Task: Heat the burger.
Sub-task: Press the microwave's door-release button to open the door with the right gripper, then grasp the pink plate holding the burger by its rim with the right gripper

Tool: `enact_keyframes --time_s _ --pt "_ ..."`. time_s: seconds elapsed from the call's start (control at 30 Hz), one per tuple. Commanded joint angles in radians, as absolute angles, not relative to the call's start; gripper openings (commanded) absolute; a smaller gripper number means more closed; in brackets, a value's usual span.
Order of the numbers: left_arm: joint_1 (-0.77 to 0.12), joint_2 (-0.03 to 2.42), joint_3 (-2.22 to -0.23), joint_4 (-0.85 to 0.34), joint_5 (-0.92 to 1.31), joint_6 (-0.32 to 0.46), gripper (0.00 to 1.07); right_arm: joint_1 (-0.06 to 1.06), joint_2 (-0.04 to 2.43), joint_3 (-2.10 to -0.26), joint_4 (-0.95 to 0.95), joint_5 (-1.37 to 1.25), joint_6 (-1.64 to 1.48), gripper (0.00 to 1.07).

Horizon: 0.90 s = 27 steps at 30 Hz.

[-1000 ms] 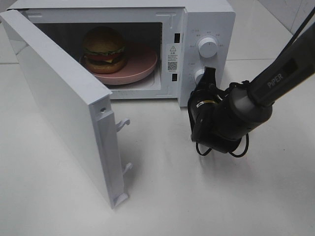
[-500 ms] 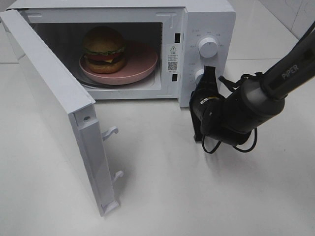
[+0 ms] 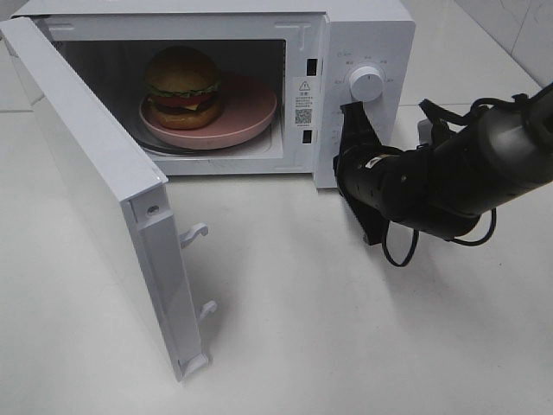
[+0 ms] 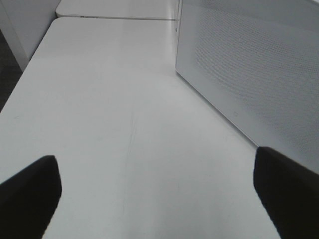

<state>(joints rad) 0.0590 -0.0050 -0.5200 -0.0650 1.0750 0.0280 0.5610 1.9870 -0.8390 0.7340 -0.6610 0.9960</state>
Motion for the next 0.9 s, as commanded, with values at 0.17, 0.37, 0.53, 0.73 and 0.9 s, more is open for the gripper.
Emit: enact_keyframes --time_s 0.17,0.37,0.53,0.73,0.9 --pt "0.06 -0.024 -0.516 -0.071 1.069 0.024 0.98 0.558 1.887 -0.783 0.718 -0.494 0.743 0.0" --pt "0.06 -0.024 -0.516 -0.071 1.069 0.024 0.98 0.558 1.803 -0.783 0.647 -0.298 0.46 0.0" --pt "0.06 -0.024 -0.516 -0.071 1.069 0.024 0.98 0.558 1.754 -0.785 0.563 -0.182 0.353 0.0" --pt "0.06 -0.024 -0.516 -0.071 1.069 0.024 0.98 0.558 1.698 -0.785 0.428 0.0 0.249 0.0" --pt "0.06 -0.024 -0.516 -0.071 1.069 0.024 0.98 0.558 1.644 -0.798 0.304 0.197 0.043 0.0"
